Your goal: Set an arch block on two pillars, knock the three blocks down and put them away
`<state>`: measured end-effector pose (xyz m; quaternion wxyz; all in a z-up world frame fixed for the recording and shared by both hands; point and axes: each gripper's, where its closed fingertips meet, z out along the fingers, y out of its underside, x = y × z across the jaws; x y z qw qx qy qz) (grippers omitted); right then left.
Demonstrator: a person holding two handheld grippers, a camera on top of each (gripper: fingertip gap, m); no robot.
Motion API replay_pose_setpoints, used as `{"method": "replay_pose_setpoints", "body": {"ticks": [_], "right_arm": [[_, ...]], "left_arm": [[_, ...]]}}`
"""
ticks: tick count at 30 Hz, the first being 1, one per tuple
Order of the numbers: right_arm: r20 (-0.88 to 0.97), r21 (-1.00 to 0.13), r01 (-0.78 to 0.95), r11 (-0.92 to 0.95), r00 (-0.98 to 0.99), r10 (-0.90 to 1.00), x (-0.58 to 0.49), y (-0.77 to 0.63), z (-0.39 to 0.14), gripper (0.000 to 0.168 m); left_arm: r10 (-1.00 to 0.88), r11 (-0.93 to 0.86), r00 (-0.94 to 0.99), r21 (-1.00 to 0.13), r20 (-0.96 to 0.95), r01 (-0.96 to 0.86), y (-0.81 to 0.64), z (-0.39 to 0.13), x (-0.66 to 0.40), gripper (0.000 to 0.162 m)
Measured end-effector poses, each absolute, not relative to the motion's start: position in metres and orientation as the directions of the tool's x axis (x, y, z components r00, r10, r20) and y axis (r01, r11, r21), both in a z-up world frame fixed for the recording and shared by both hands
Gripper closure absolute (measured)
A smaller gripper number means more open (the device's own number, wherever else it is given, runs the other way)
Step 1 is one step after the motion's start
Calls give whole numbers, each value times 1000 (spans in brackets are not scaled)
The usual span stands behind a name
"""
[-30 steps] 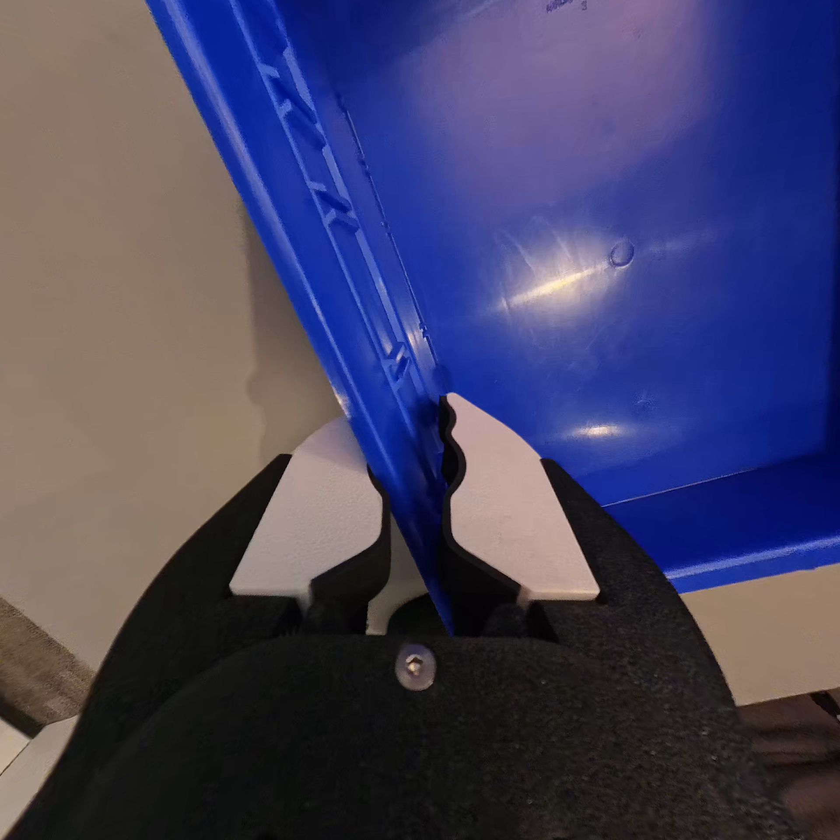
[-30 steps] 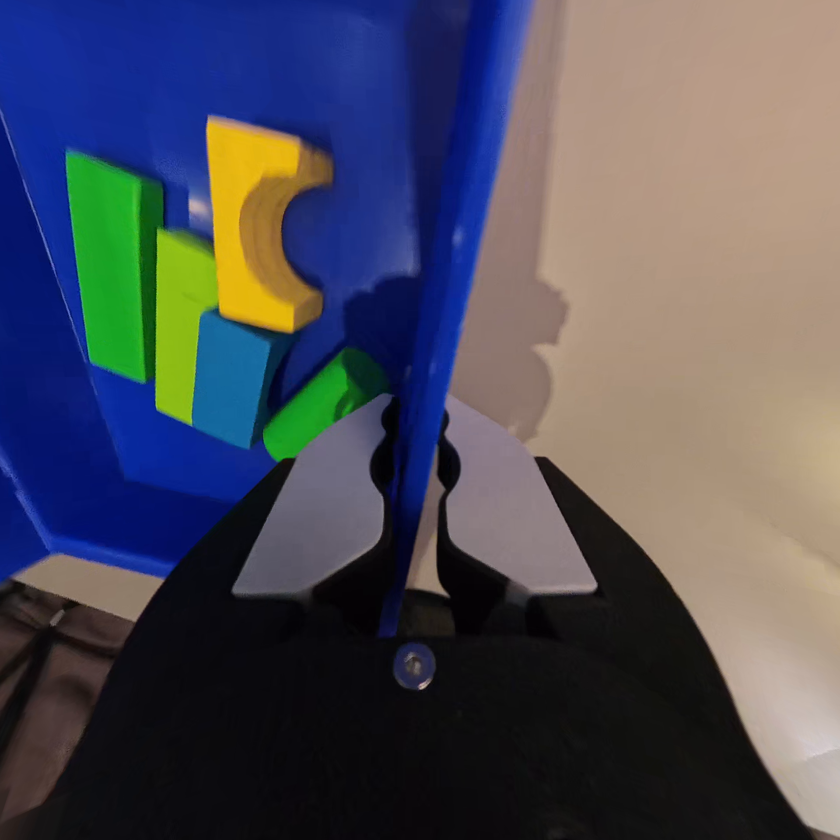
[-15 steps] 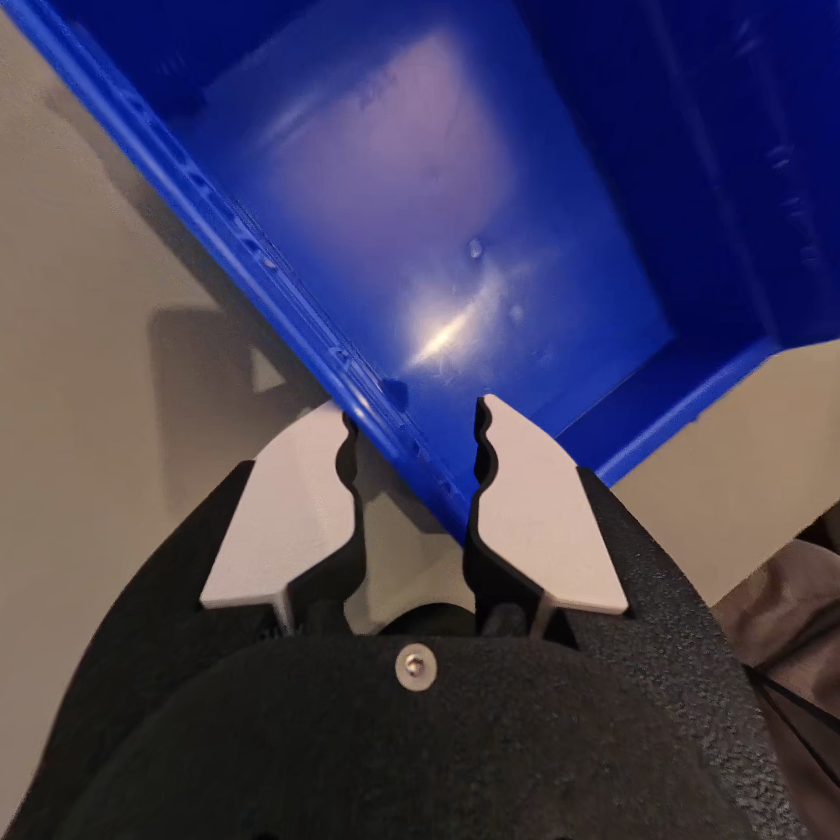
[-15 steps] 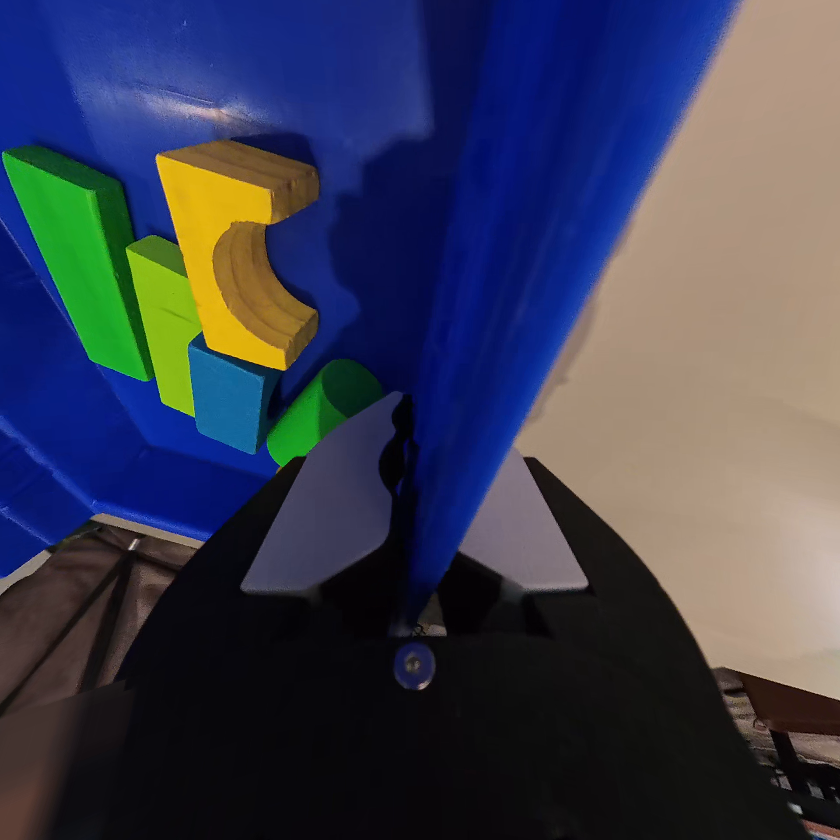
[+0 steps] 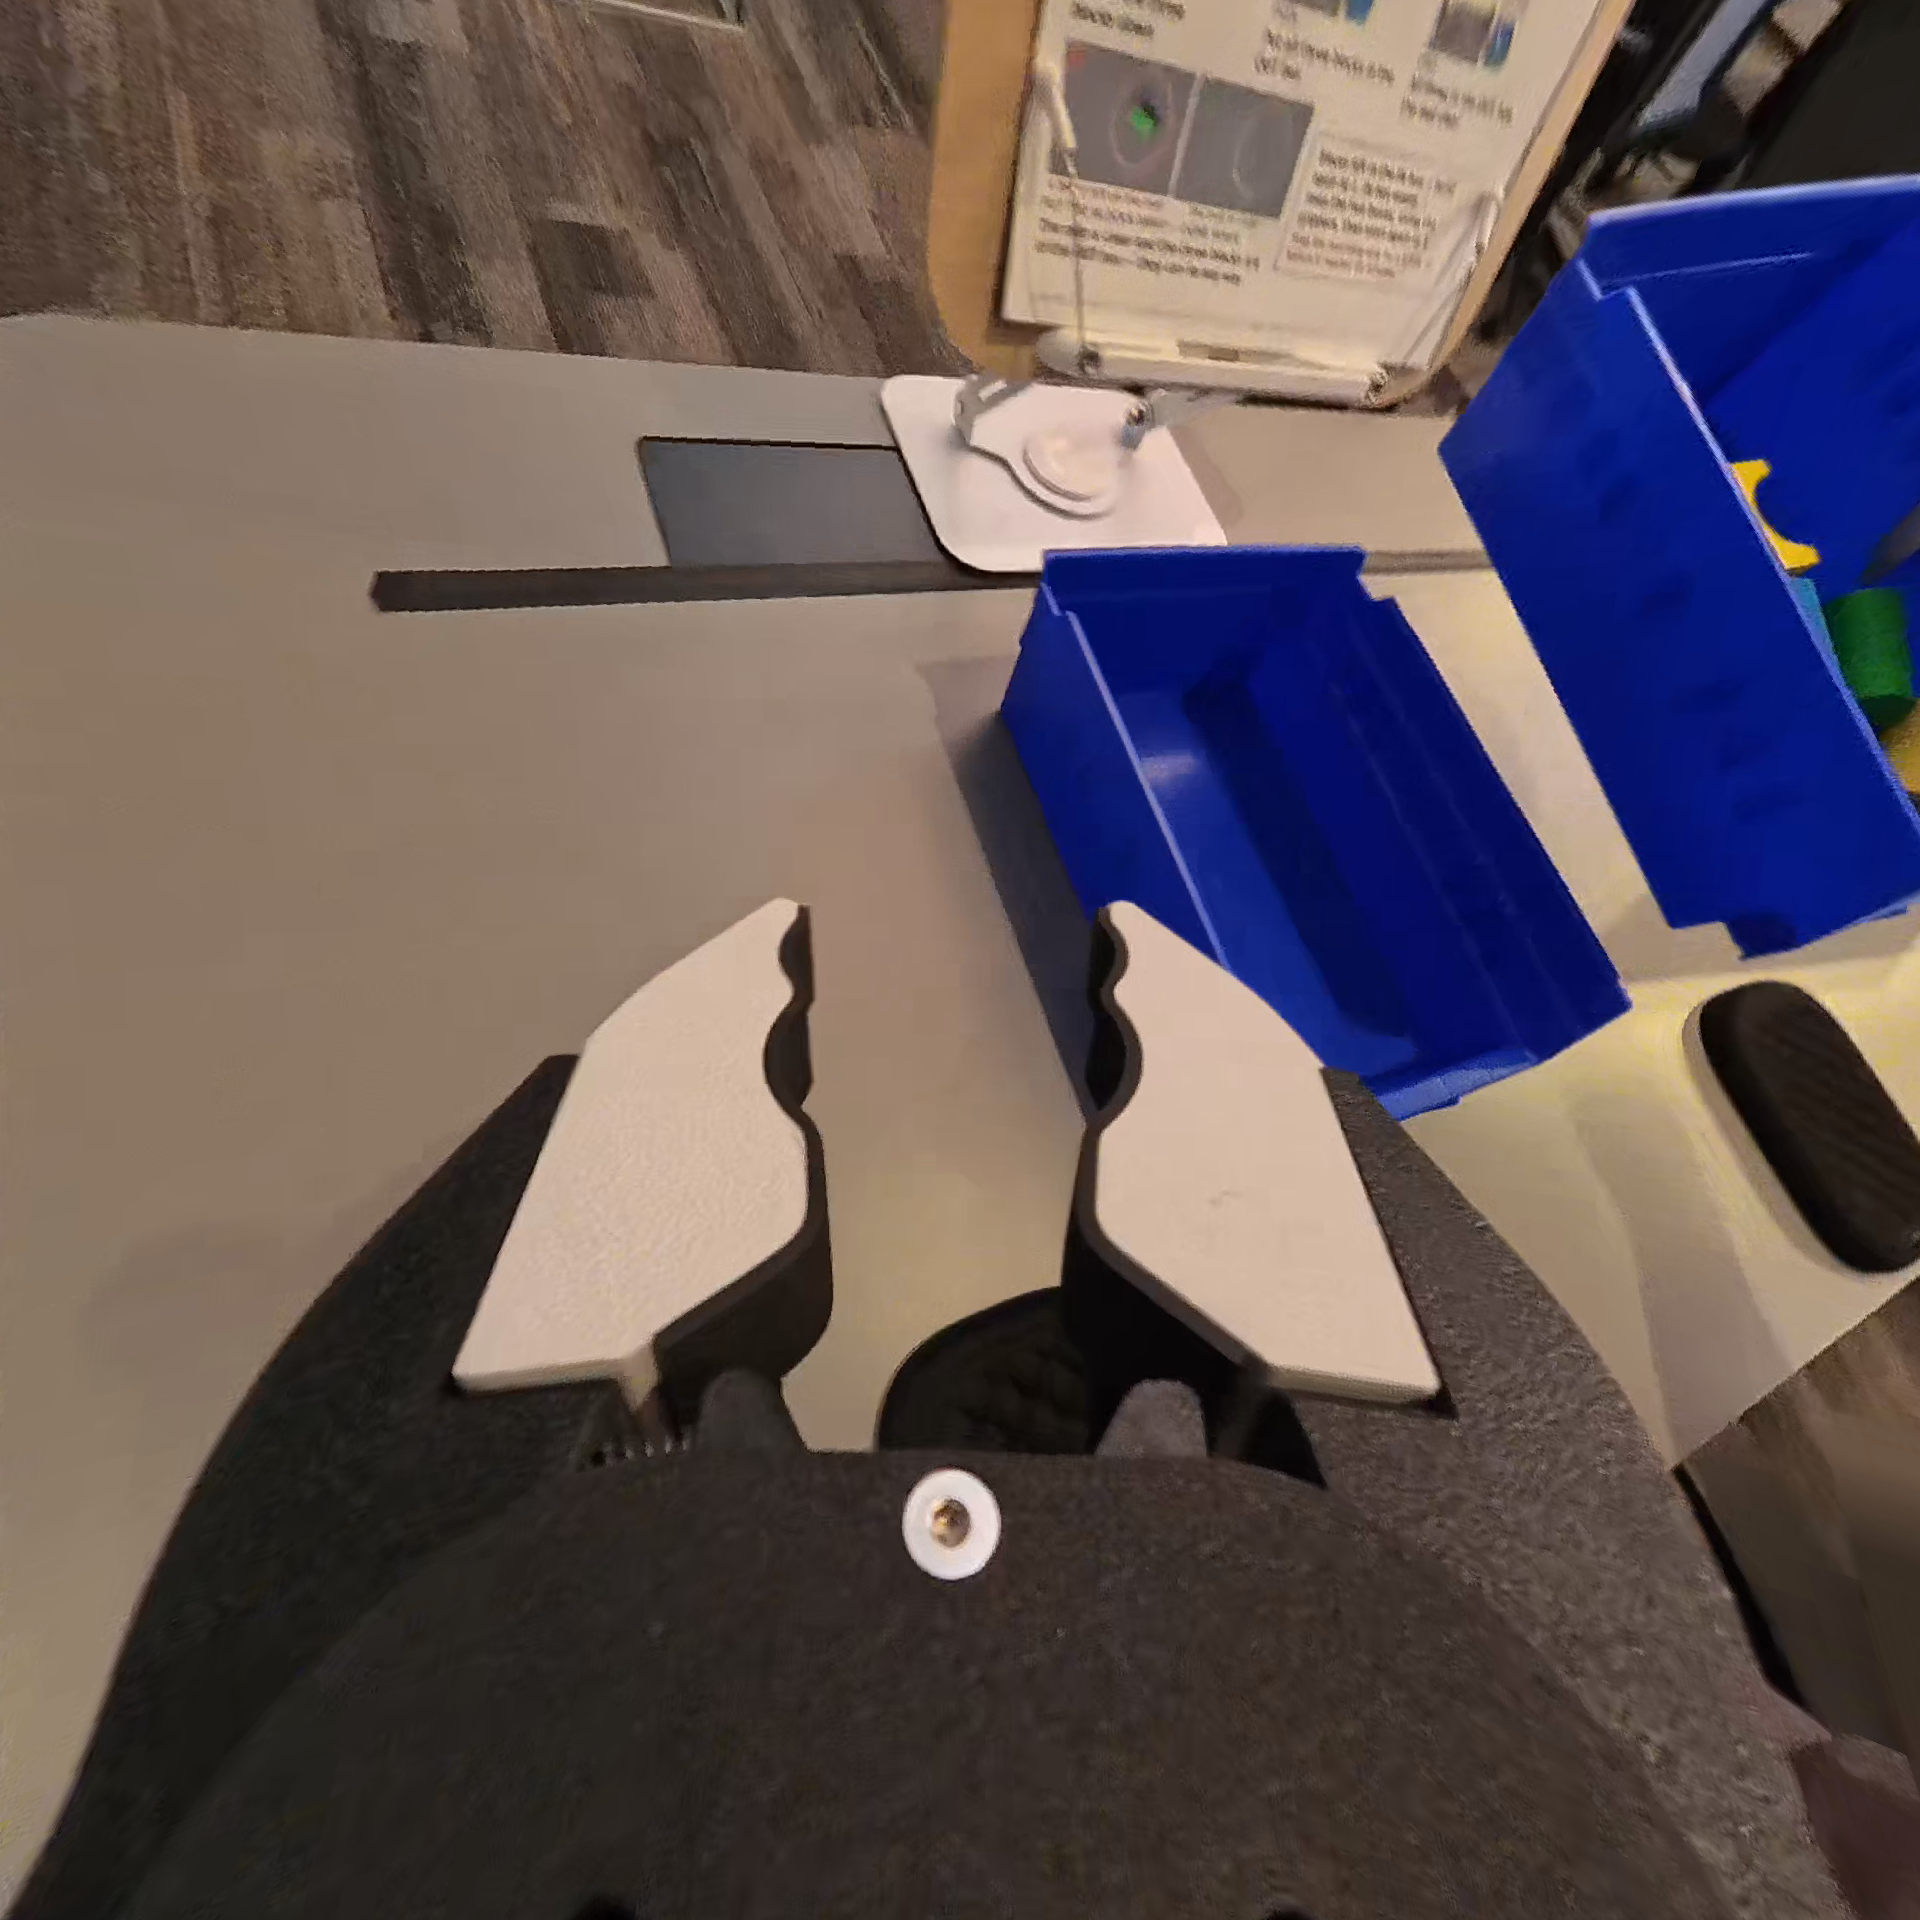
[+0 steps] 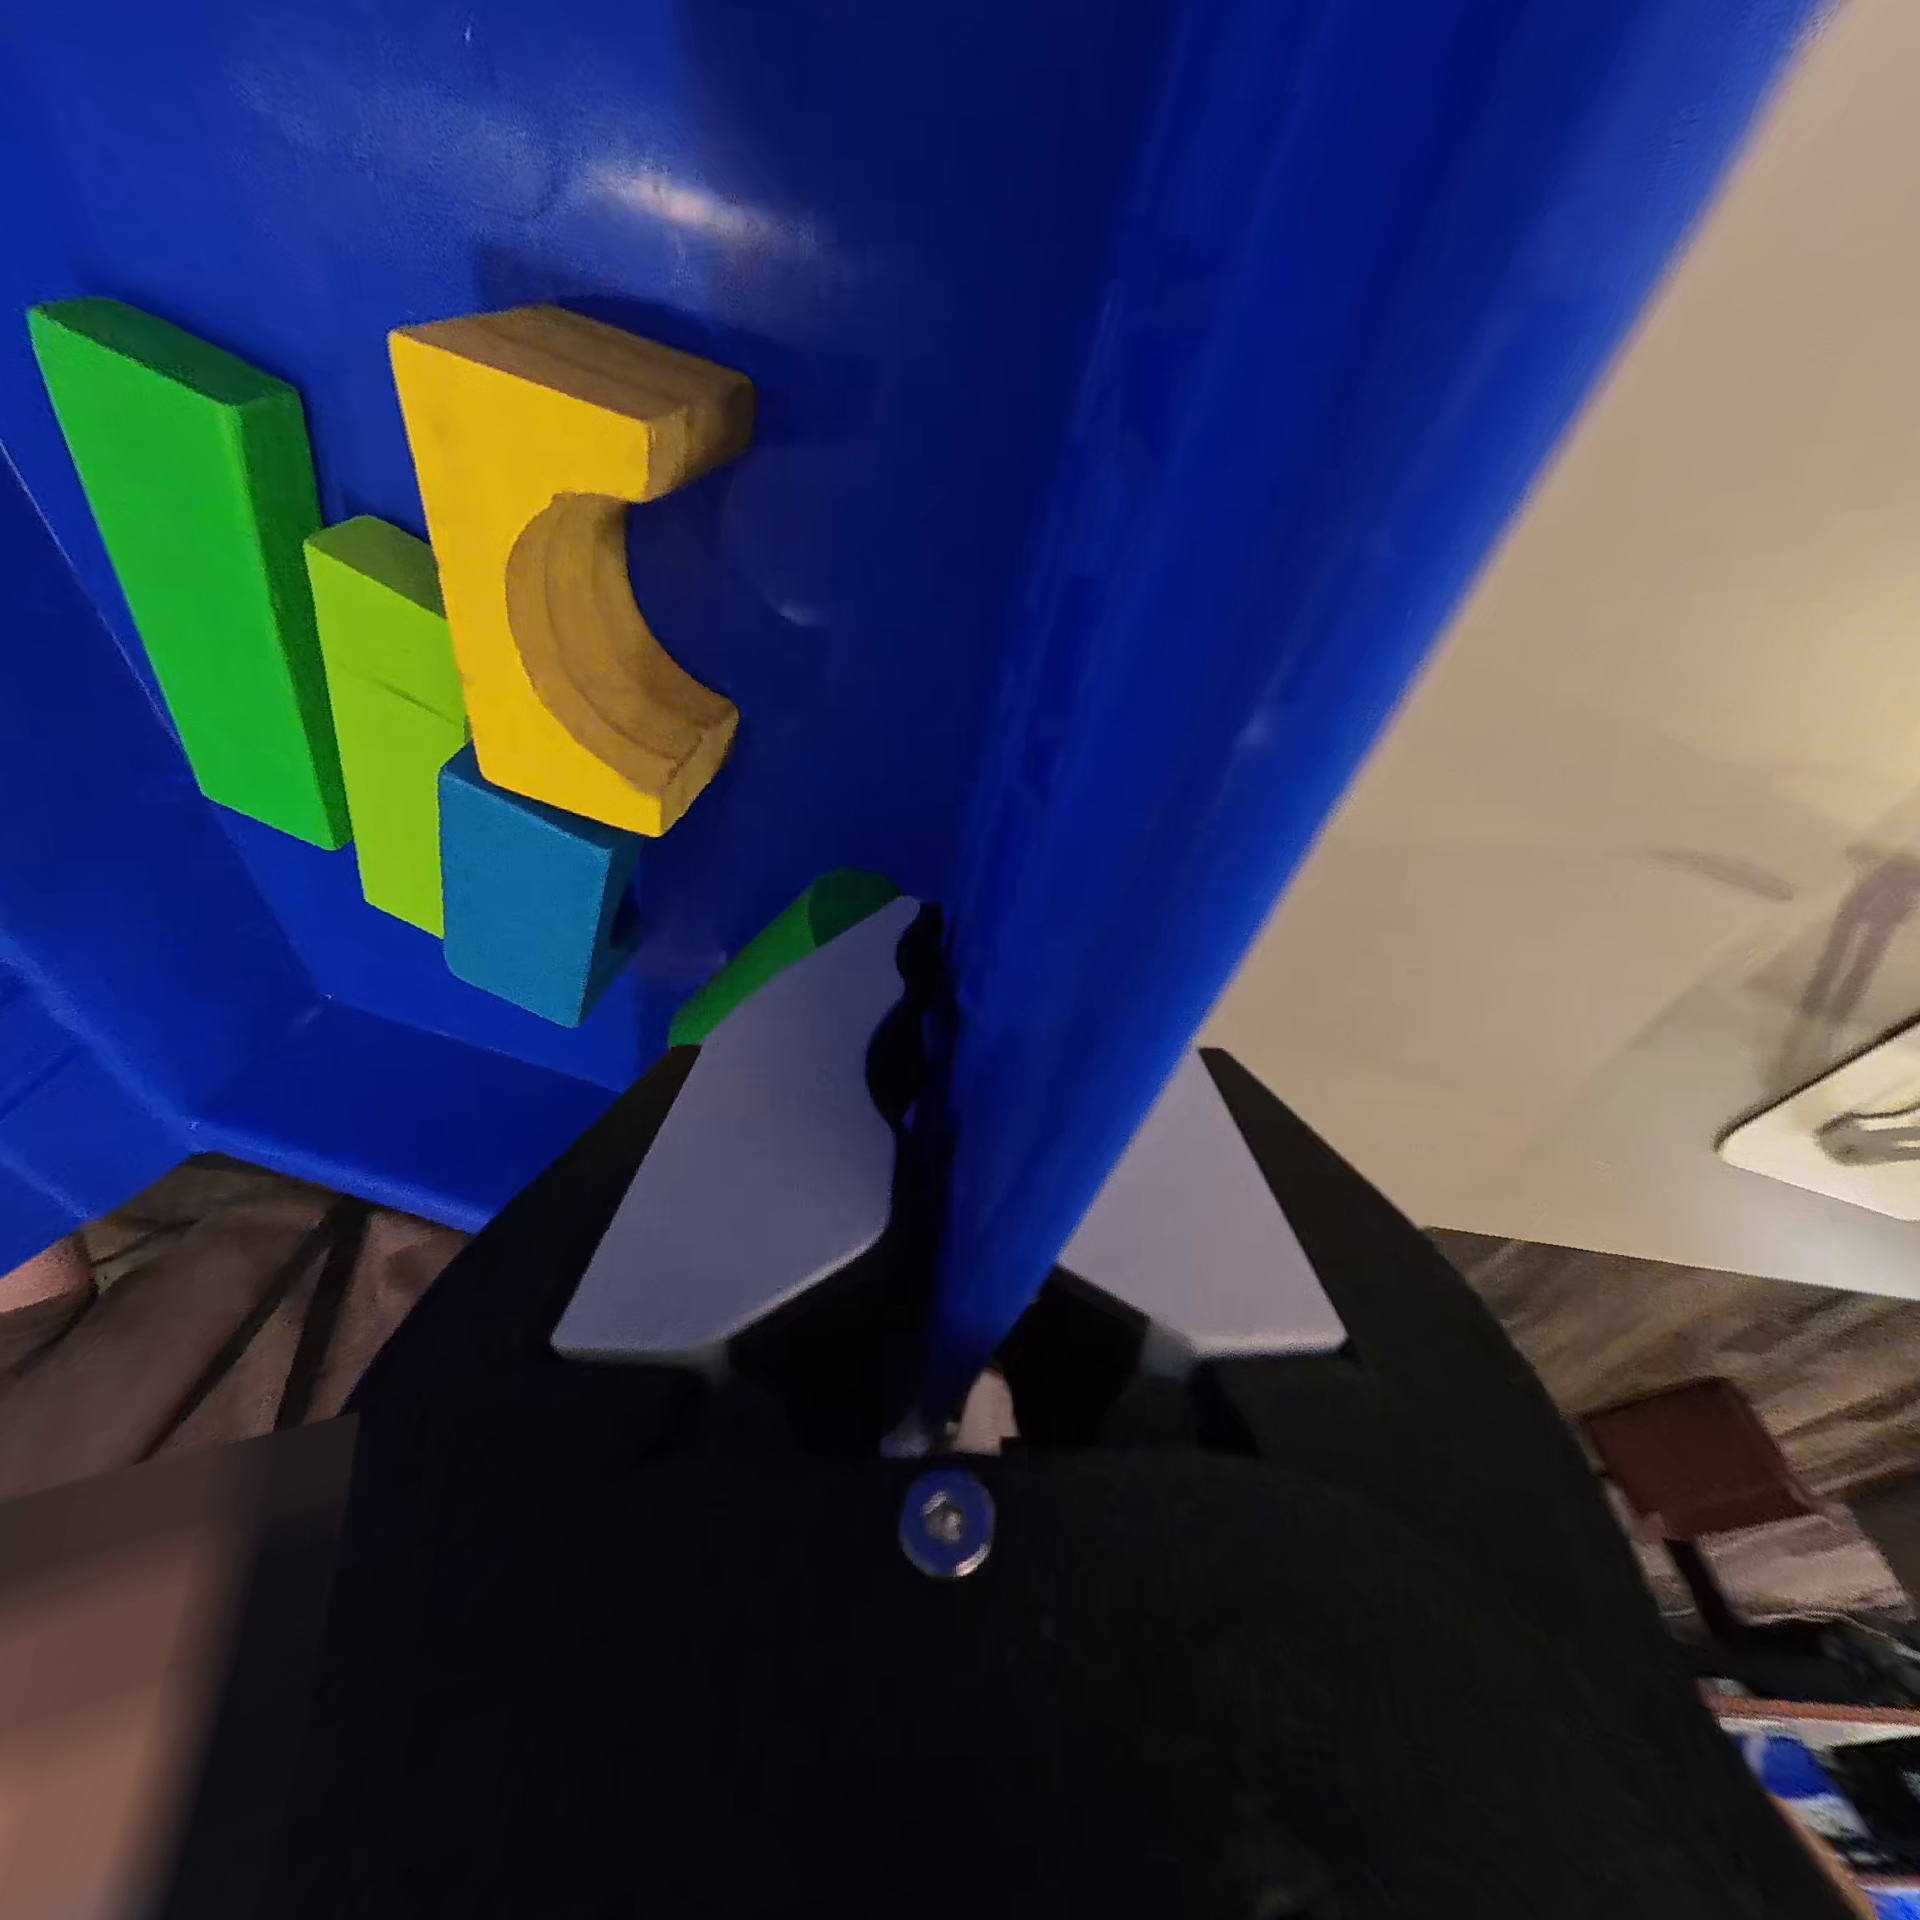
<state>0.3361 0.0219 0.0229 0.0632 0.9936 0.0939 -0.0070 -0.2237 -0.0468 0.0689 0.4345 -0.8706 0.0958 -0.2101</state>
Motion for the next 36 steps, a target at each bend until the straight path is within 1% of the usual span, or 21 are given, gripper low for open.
{"method": "replay_pose_setpoints", "body": {"ticks": [1, 3, 7, 8, 9, 11, 14, 19, 21, 23, 24, 26, 28, 29, 30, 31, 32, 33, 34, 35, 36], "right_arm": [[-14, 119, 220, -968, 975, 220, 316, 29, 34, 161], [-12, 107, 291, -951, 956, 292, 265, 43, 49, 161], [-87, 83, 450, -889, 892, 443, 139, 65, 53, 162], [-113, 73, 486, -871, 871, 477, 105, 68, 50, 162], [-137, 63, 525, -849, 847, 514, 72, 71, 48, 161], [-182, 45, 589, -807, 799, 573, 9, 72, 40, 162], [-236, 33, 673, -739, 724, 648, -73, 65, 26, 161], [-277, 64, 728, -683, 670, 688, -160, 51, -15, 161], [-258, 70, 736, -673, 665, 701, -179, 50, -38, 162], [-260, 89, 724, -684, 680, 686, -189, 48, -67, 162], [-268, 105, 716, -690, 689, 674, -190, 47, -81, 162], [-282, 136, 691, -710, 714, 641, -187, 45, -108, 161], [-290, 158, 659, -736, 743, 603, -180, 45, -129, 159], [-290, 166, 643, -747, 756, 587, -175, 46, -136, 157], [-304, 154, 639, -754, 757, 579, -174, 46, -138, 154], [-318, 143, 645, -750, 748, 582, -173, 46, -136, 152], [-321, 134, 664, -736, 732, 601, -171, 46, -134, 149], [-308, 111, 680, -725, 717, 625, -168, 48, -129, 147], [-295, 67, 691, -720, 703, 647, -167, 52, -120, 143], [-289, -10, 700, -714, 681, 673, -167, 57, -107, 143], [-246, -114, 705, -700, 663, 707, -164, 67, -90, 142]], "left_arm": [[-323, -605, 899, -795, 295, 43, -48, 69, -233, 106], [-272, -607, 910, -789, 312, 89, -51, 68, -251, 105], [-205, -557, 924, -815, 324, 162, -63, 80, -276, 102], [-180, -554, 924, -811, 336, 187, -69, 82, -281, 103], [-153, -559, 923, -802, 352, 213, -76, 83, -285, 99], [-87, -548, 935, -800, 345, 244, -85, 85, -298, 86], [-44, -510, 941, -817, 336, 268, -93, 91, -310, 80], [-15, -509, 929, -802, 371, 312, -89, 84, -324, 82], [-18, -577, 920, -755, 392, 311, -79, 65, -325, 87], [-29, -651, 916, -703, 399, 286, -60, 38, -327, 82], [-10, -693, 916, -663, 401, 283, -51, 21, -330, 84], [47, -784, 915, -554, 400, 282, -41, -17, -337, 80], [79, -843, 916, -464, 394, 273, -36, -46, -339, 85], [93, -864, 916, -426, 390, 269, -34, -57, -339, 85], [105, -876, 917, -401, 385, 269, -32, -66, -340, 88], [107, -885, 905, -377, 411, 275, -28, -72, -335, 102], [93, -893, 889, -357, 448, 273, -23, -76, -326, 105], [94, -902, 895, -343, 437, 262, -19, -83, -324, 103], [102, -915, 914, -322, 393, 241, -18, -92, -325, 105], [96, -934, 928, -290, 361, 210, -19, -100, -324, 104], [82, -949, 939, -263, 334, 177, -20, -107, -321, 104]]}}
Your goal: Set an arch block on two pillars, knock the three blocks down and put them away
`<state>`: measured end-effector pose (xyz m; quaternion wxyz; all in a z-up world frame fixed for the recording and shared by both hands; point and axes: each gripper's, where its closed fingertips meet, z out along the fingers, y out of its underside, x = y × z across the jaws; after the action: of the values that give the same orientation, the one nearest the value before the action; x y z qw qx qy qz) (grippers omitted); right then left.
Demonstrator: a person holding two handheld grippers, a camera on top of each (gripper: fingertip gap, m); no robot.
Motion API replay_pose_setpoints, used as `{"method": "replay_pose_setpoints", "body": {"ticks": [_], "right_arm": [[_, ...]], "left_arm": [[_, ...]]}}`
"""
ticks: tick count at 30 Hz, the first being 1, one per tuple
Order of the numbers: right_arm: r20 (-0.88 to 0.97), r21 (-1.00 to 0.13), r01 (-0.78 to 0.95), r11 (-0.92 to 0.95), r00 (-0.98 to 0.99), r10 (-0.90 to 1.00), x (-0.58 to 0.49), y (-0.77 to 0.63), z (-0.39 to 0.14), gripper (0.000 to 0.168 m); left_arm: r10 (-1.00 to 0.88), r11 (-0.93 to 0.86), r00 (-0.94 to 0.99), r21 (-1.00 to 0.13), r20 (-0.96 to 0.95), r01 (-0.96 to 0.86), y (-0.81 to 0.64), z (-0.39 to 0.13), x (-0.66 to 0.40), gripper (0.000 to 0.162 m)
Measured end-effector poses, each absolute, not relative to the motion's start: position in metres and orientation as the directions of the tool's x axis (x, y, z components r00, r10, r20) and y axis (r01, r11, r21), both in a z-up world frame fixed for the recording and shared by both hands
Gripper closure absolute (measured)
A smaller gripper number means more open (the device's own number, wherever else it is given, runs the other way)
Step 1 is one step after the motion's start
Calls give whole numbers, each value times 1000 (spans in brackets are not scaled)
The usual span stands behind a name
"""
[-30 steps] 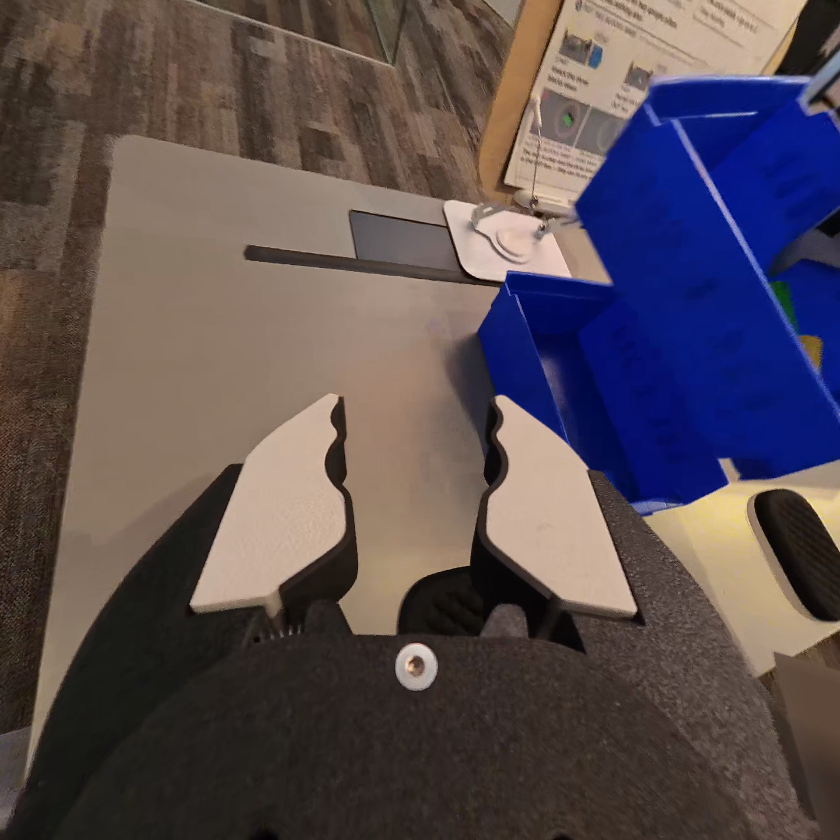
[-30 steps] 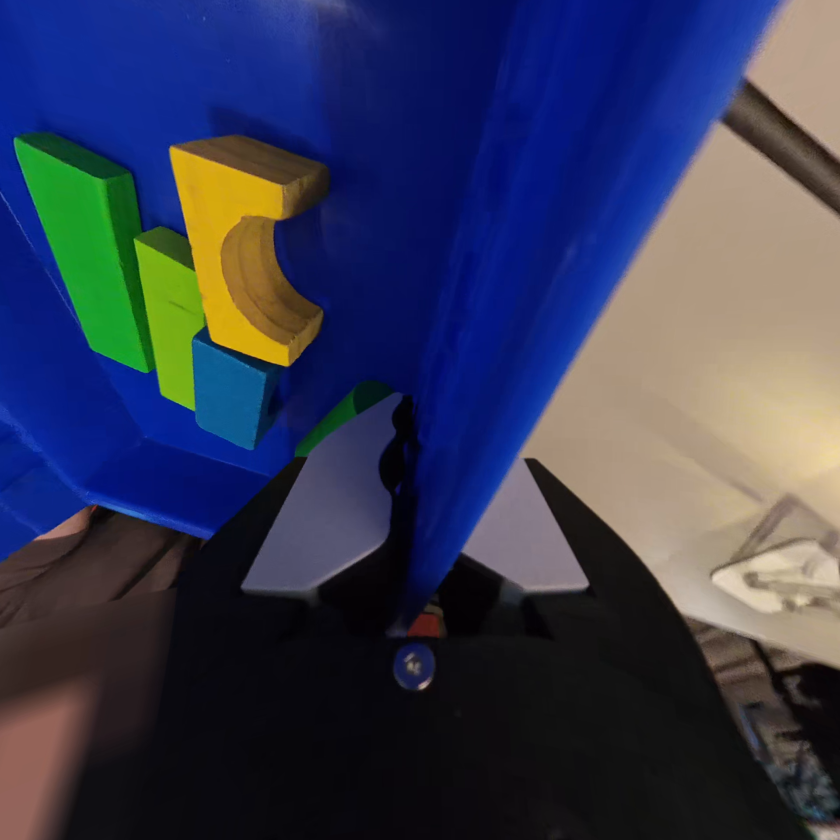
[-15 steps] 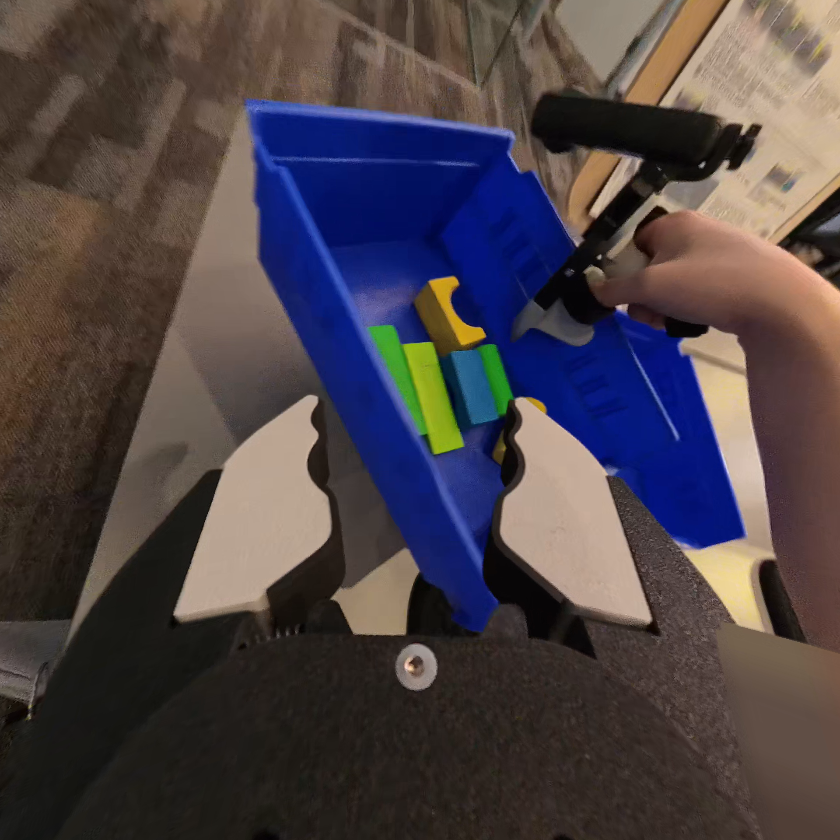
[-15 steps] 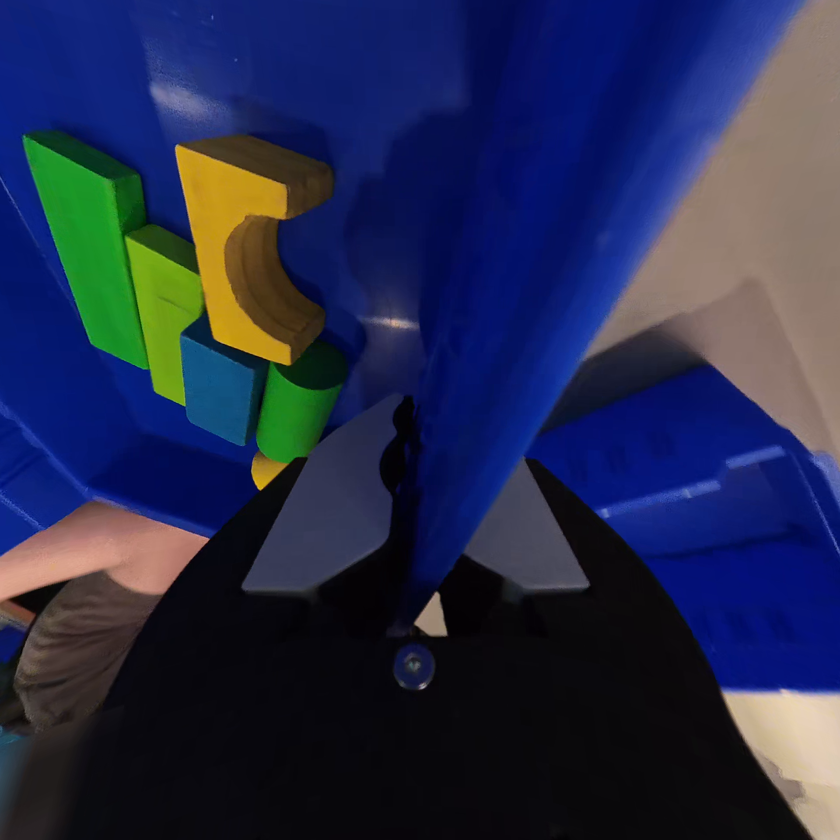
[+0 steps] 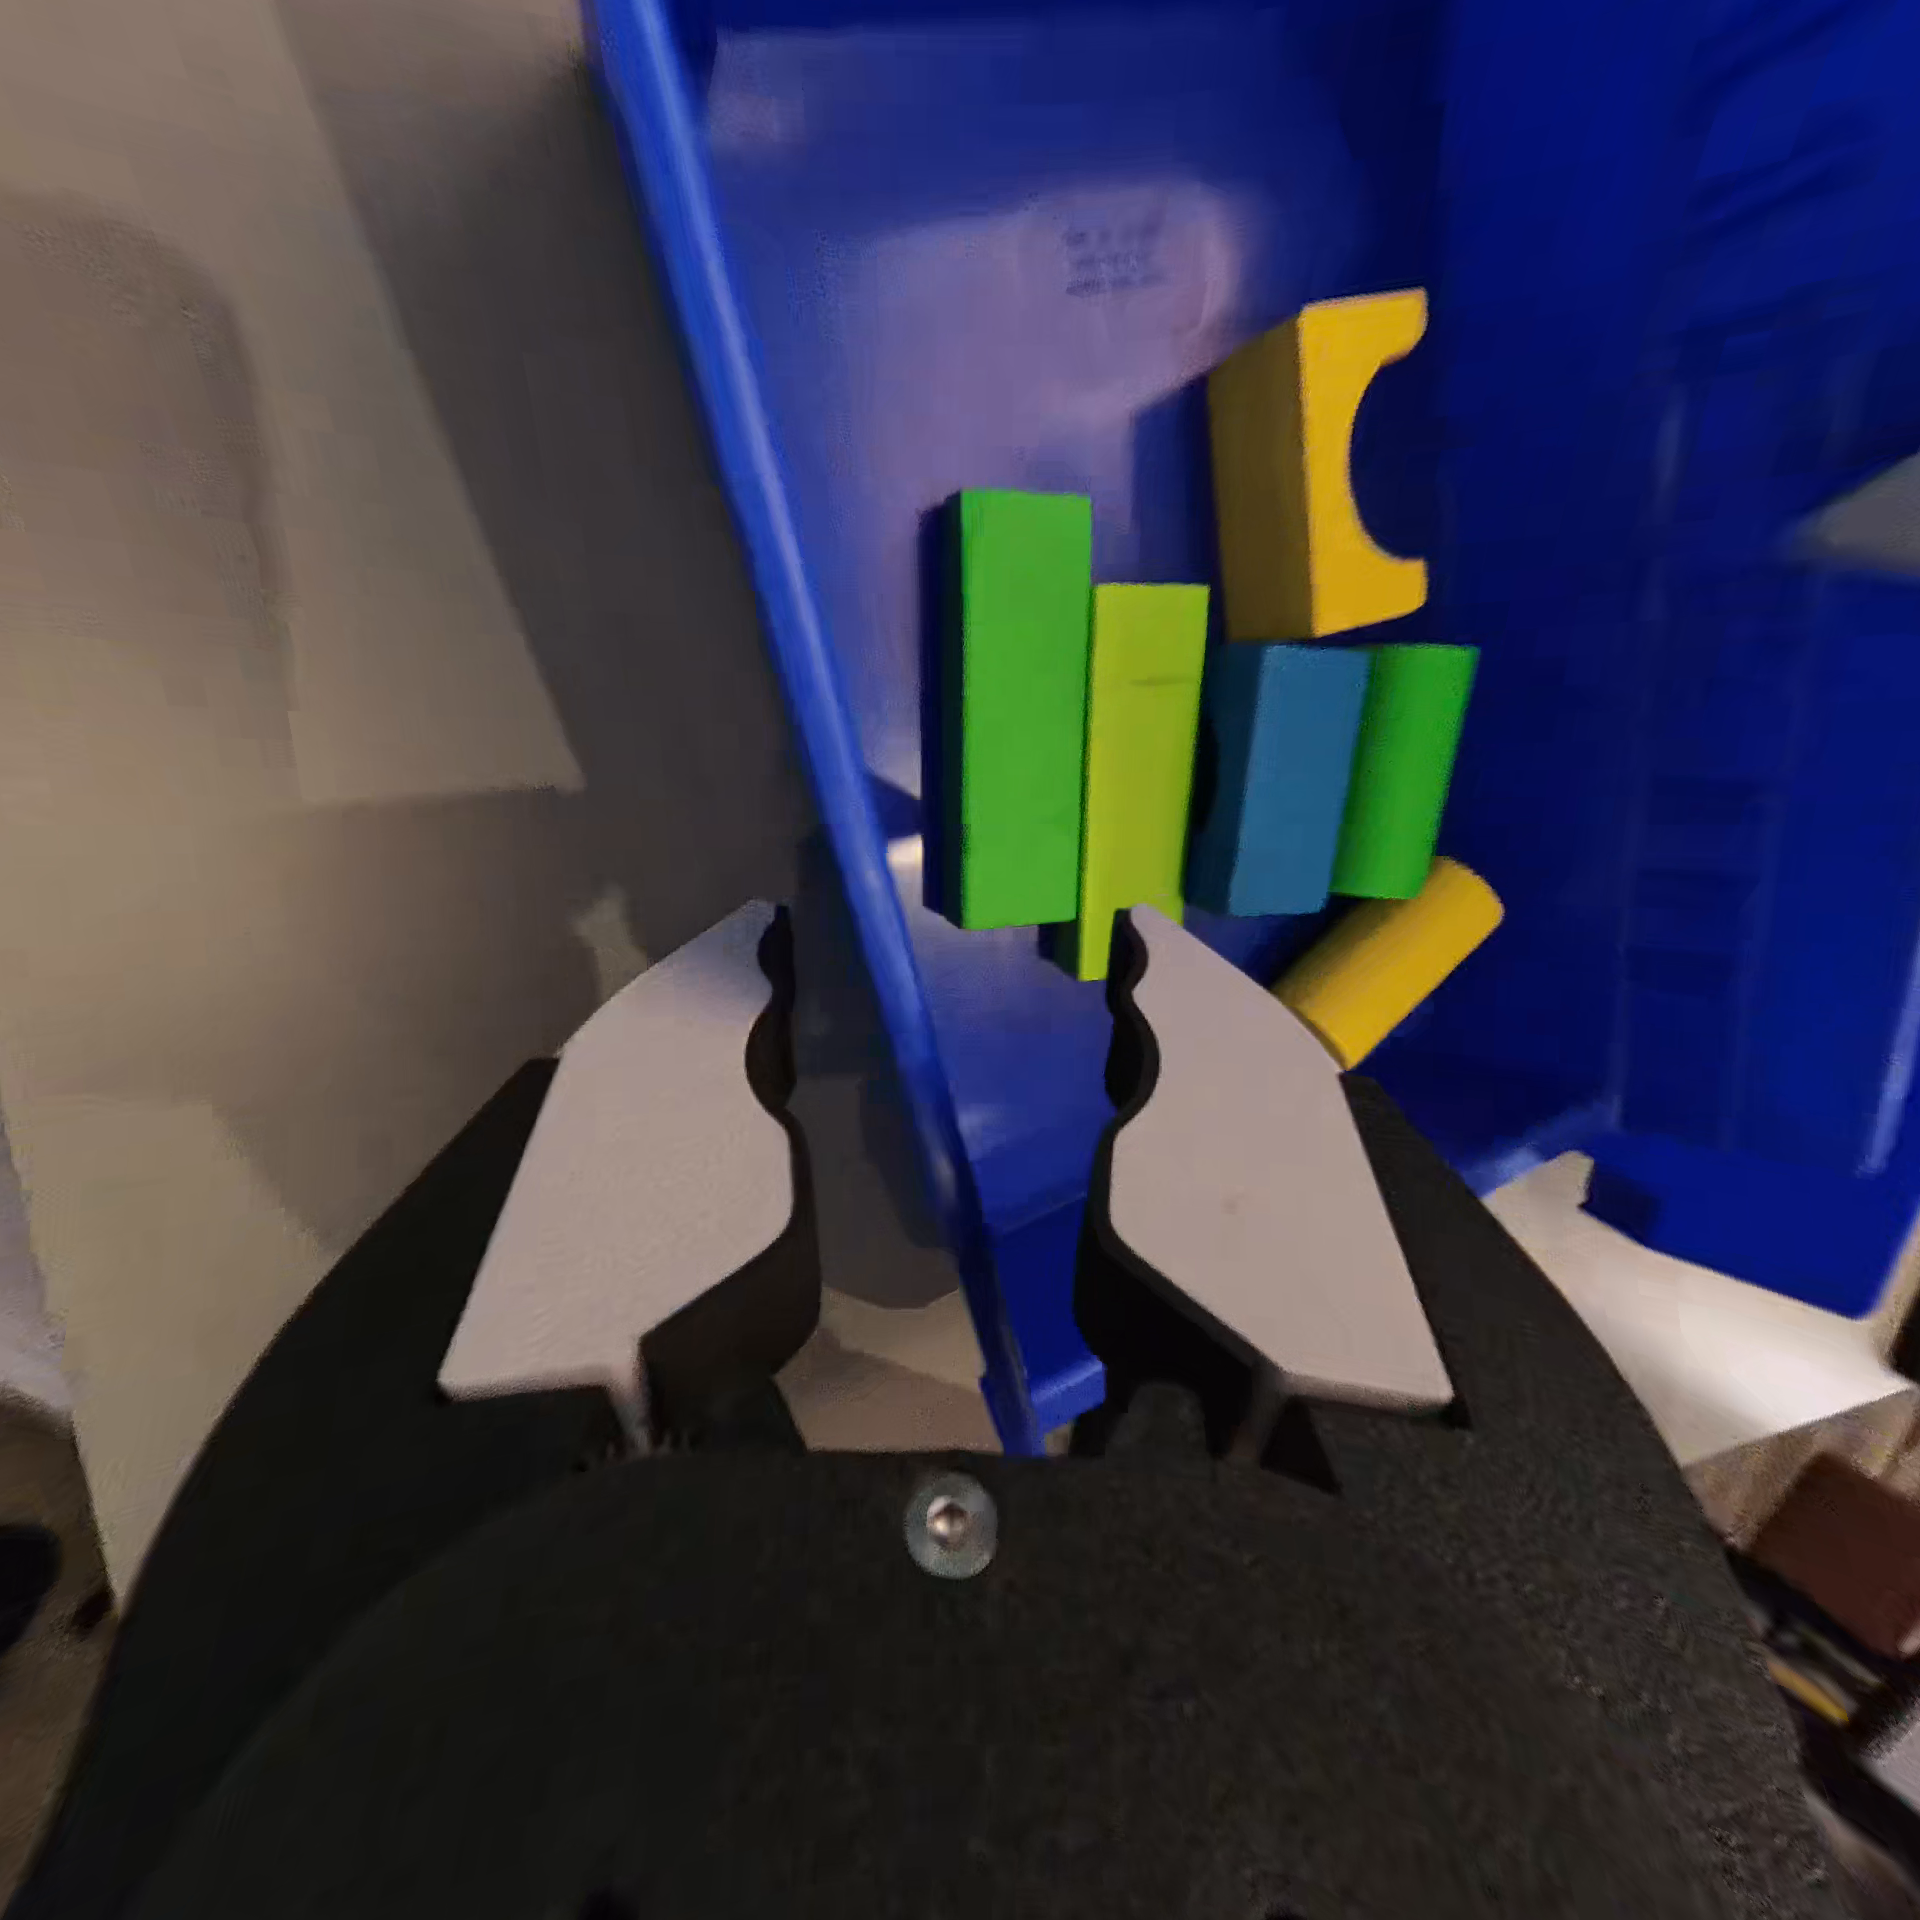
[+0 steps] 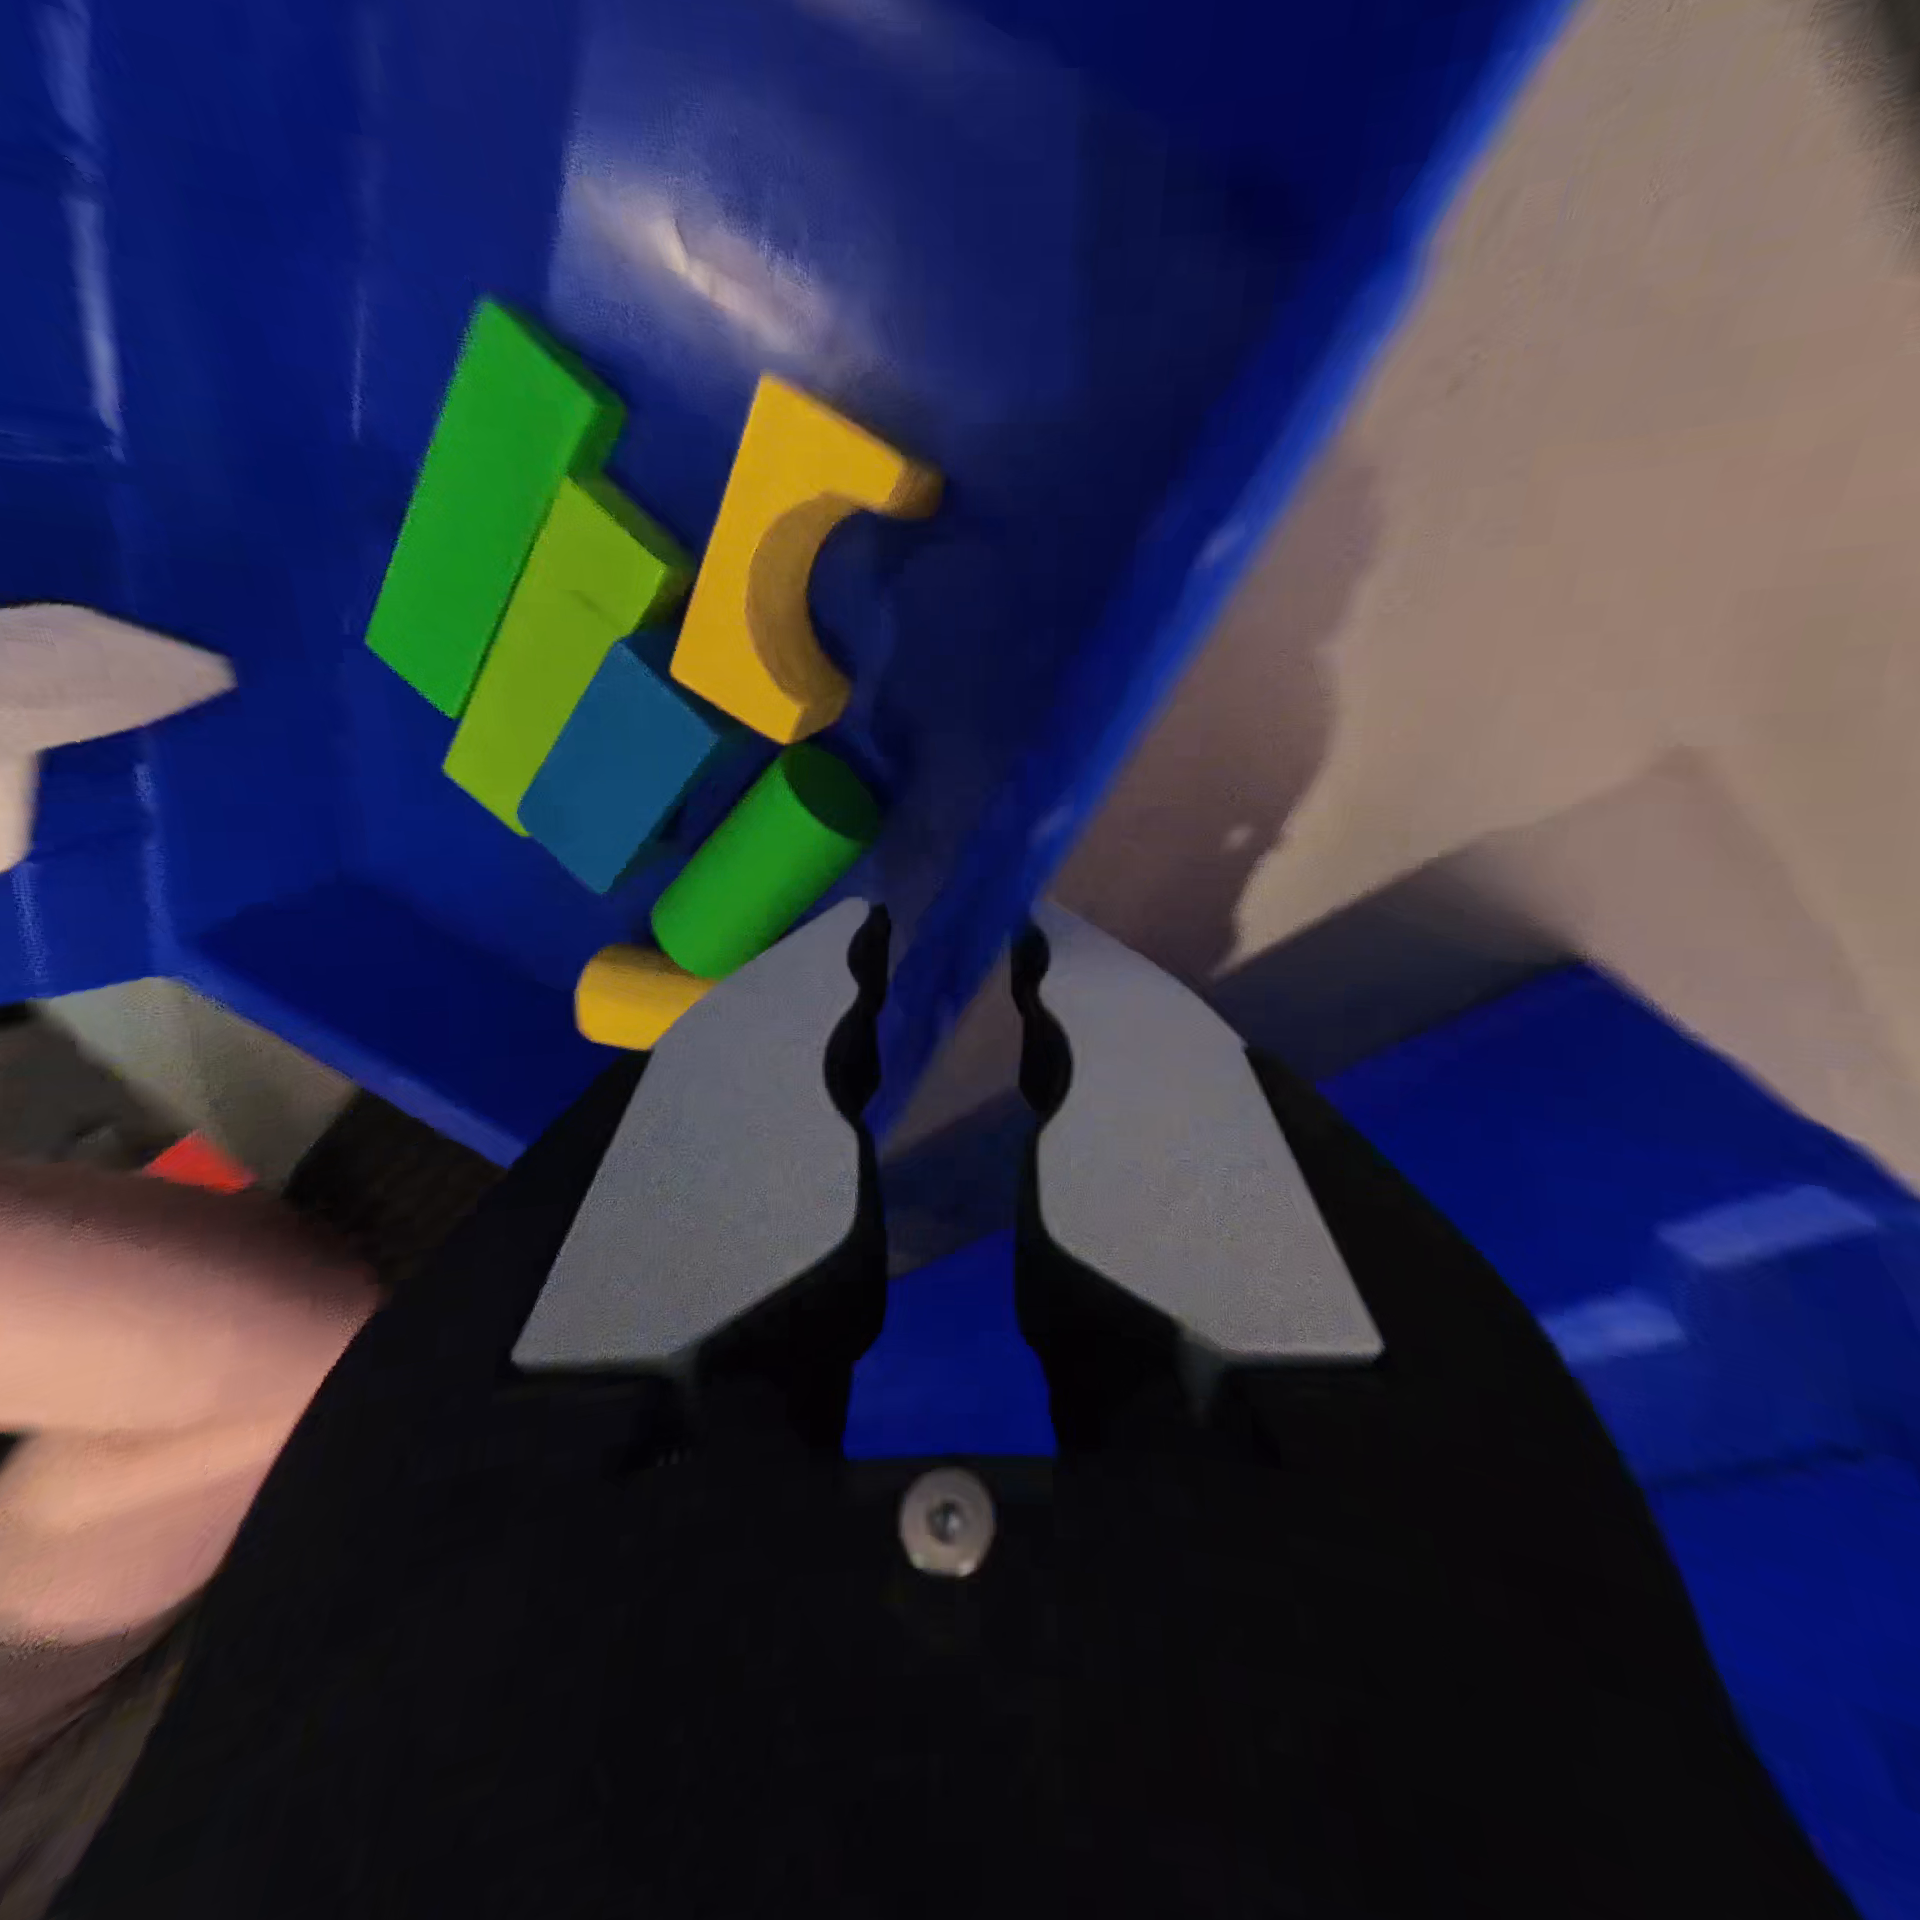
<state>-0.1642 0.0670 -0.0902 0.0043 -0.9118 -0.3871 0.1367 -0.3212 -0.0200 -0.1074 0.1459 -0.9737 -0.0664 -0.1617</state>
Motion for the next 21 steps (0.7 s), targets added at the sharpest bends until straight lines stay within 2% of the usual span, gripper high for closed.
{"method": "replay_pose_setpoints", "body": {"ticks": [3, 4, 6, 8, 11, 13, 16, 18, 19, 21], "right_arm": [[-21, -437, 704, -560, 614, 789, -133, 90, -27, 138], [74, -513, 691, -509, 626, 776, -110, 94, -8, 137], [211, -579, 663, -474, 684, 699, -46, 96, 9, 115], [200, -520, 615, -593, 762, 616, 31, 86, -7, 107], [27, -413, 451, -791, 874, 485, 113, 68, -46, 101], [43, -367, 389, -845, 915, 402, 150, 62, -63, 101], [-8, -277, 429, -860, 894, 449, 147, 46, -91, 105], [-128, -184, 424, -887, 884, 449, 136, 35, -105, 128], [-173, -140, 415, -899, 884, 435, 133, 31, -110, 144], [-151, -91, 410, -908, 895, 419, 144, 34, -116, 154]], "left_arm": [[48, -977, 964, -187, 261, 100, -25, -127, -318, 119], [35, -981, 970, -180, 239, 79, -24, -131, -319, 129], [40, -975, 984, -208, 172, 76, -15, -133, -329, 149], [6, -969, 990, -243, 142, 41, -6, -132, -329, 149], [-60, -967, 992, -252, 113, -30, 2, -132, -318, 149], [-100, -964, 990, -257, 102, -71, 8, -132, -309, 149], [-187, -949, 980, -270, 60, -164, 15, -132, -296, 148], [-224, -940, 973, -276, 62, -199, 17, -132, -288, 148], [-235, -938, 970, -277, 61, -210, 17, -132, -286, 147], [-261, -931, 963, -280, 64, -233, 16, -131, -283, 148]]}}
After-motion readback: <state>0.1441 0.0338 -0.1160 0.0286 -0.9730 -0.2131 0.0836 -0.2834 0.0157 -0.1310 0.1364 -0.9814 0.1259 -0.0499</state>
